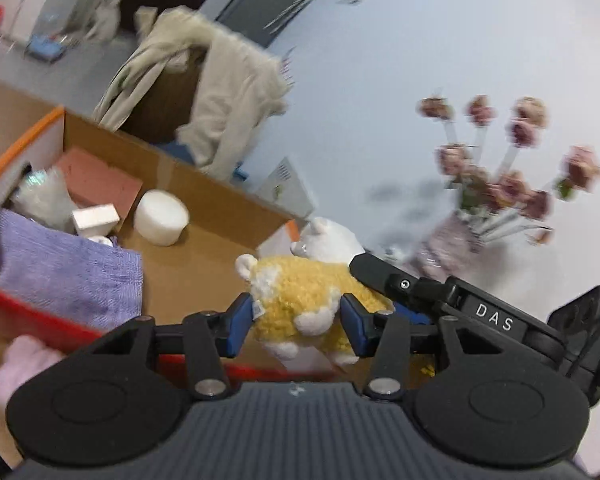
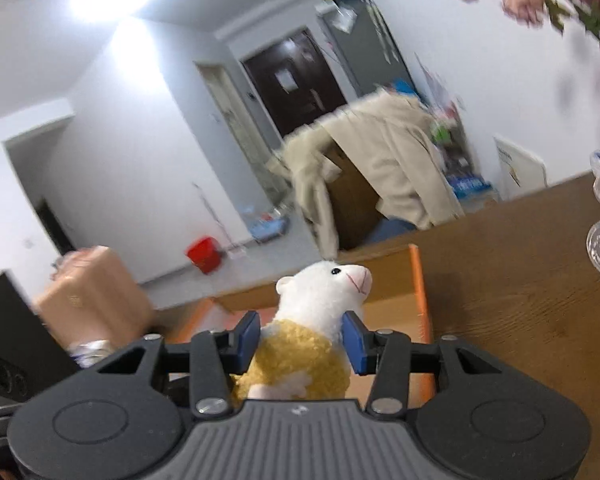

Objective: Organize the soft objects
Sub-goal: 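Lift the plush lamb with the right tool into the box and open, then grasp the lavender fuzzy headband with the left tool, then carry the headband into the box with the left tool and release it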

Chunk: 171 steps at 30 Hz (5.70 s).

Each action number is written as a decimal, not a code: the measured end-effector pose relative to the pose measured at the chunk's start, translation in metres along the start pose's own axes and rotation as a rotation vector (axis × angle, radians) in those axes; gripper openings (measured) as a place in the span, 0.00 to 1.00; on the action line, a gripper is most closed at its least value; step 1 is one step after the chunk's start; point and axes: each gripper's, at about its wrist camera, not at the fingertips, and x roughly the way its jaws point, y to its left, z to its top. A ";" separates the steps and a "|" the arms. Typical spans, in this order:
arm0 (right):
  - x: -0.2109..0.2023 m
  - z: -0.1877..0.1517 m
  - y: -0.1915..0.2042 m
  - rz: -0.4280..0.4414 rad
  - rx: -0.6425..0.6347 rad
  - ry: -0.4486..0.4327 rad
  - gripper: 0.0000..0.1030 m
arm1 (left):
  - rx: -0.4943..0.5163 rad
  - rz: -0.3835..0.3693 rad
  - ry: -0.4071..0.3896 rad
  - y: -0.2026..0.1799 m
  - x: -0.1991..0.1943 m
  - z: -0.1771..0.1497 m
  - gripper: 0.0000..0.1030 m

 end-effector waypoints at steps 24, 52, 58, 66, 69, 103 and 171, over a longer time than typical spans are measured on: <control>-0.086 -0.032 0.079 -0.196 -0.406 -0.102 0.46 | 0.459 0.234 -0.177 -0.007 -0.128 -0.054 0.68; -0.216 -0.266 0.140 -0.181 -0.343 -0.147 0.81 | 0.510 0.252 -0.226 0.032 -0.235 -0.162 0.88; -0.147 -0.201 0.136 -0.095 -0.272 -0.102 0.64 | 0.408 0.309 -0.163 0.049 -0.172 -0.095 0.70; -0.008 -0.150 0.119 -0.111 -0.195 0.034 0.53 | 0.281 0.265 -0.042 0.102 -0.084 -0.054 0.46; 0.024 -0.146 0.115 -0.108 -0.199 0.065 0.47 | 0.220 0.202 -0.022 0.121 -0.077 -0.054 0.43; -0.141 -0.154 0.174 0.046 -0.439 -0.150 0.17 | 0.239 0.017 -0.209 0.009 -0.224 -0.105 0.23; -0.182 -0.170 0.130 -0.116 -0.452 -0.207 0.78 | 0.504 0.212 -0.249 -0.009 -0.247 -0.175 0.93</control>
